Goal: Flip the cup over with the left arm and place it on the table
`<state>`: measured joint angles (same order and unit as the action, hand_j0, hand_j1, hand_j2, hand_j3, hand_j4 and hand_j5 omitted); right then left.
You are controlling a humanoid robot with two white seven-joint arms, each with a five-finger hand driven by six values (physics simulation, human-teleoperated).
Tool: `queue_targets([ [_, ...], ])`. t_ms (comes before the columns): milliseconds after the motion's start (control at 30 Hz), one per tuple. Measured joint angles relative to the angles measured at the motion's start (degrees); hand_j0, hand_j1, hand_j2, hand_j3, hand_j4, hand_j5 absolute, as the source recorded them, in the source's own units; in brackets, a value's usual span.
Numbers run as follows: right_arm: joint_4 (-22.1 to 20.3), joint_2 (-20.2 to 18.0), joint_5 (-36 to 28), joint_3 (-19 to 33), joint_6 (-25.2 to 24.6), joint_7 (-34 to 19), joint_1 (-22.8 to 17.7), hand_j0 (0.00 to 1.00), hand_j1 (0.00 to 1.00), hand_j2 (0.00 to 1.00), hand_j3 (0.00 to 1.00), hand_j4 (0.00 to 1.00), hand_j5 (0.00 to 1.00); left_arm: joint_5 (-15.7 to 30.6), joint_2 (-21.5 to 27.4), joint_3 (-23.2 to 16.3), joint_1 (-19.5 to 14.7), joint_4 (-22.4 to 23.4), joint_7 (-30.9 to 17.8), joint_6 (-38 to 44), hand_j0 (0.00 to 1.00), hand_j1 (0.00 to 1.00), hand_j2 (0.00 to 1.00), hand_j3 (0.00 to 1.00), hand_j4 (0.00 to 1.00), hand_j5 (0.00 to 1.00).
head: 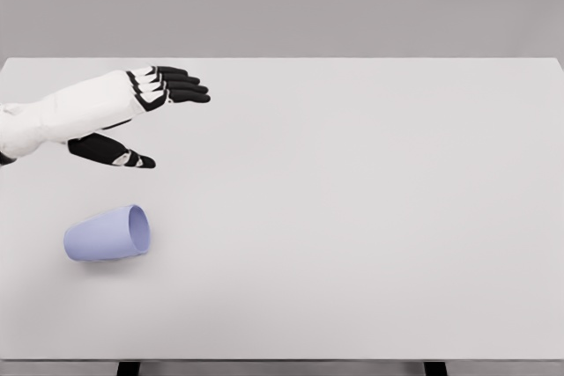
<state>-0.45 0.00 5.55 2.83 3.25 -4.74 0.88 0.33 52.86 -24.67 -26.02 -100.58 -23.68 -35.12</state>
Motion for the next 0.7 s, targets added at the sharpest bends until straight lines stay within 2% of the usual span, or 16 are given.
queue_targets([
  [200,0.1,0.0,0.0,0.0,0.0,0.0,0.0,1.0,1.0,1.0,1.0,1.0,1.0,-0.3,-1.6,0.2,0.1,0.4,-0.7,0.0,1.0,1.0,1.0,1.0,1.0,1.0],
  [300,0.1,0.0,0.0,0.0,0.0,0.0,0.0,1.0,1.0,1.0,1.0,1.0,1.0,-0.3,-3.3,0.8,0.0,0.6,-4.9,4.1,1.0,1.0,1.0,1.0,1.0,1.0],
  [367,0.1,0.0,0.0,0.0,0.0,0.0,0.0,1.0,1.0,1.0,1.0,1.0,1.0,-0.1,-2.9,1.6,1.6,1.1,-6.5,7.5,1.0,1.0,1.0,1.0,1.0,1.0],
  [400,0.1,0.0,0.0,0.0,0.0,0.0,0.0,1.0,1.0,1.0,1.0,1.0,1.0,0.1,-1.0,1.6,1.6,1.2,-4.9,9.5,1.0,1.0,1.0,1.0,1.0,1.0],
  [500,0.1,0.0,0.0,0.0,0.0,0.0,0.0,1.0,1.0,1.0,1.0,1.0,1.0,1.5,7.7,-2.5,1.9,0.2,8.2,15.5,1.0,1.0,1.0,1.0,1.0,1.0],
  [567,0.1,0.0,0.0,0.0,0.0,0.0,0.0,1.0,1.0,1.0,1.0,1.0,1.0,4.4,15.0,-5.7,6.3,-0.1,13.9,11.0,1.0,1.0,1.0,1.0,1.0,1.0],
  [633,0.1,0.0,0.0,0.0,0.0,0.0,0.0,1.0,1.0,1.0,1.0,1.0,1.0,9.9,21.9,-7.3,9.0,-0.3,16.4,5.7,1.0,1.0,1.0,1.0,1.0,1.0],
  [700,0.1,0.0,0.0,0.0,0.0,0.0,0.0,1.0,1.0,1.0,1.0,1.0,1.0,13.4,24.1,-8.0,12.5,-0.4,16.2,3.0,1.0,1.0,1.0,1.0,1.0,1.0],
])
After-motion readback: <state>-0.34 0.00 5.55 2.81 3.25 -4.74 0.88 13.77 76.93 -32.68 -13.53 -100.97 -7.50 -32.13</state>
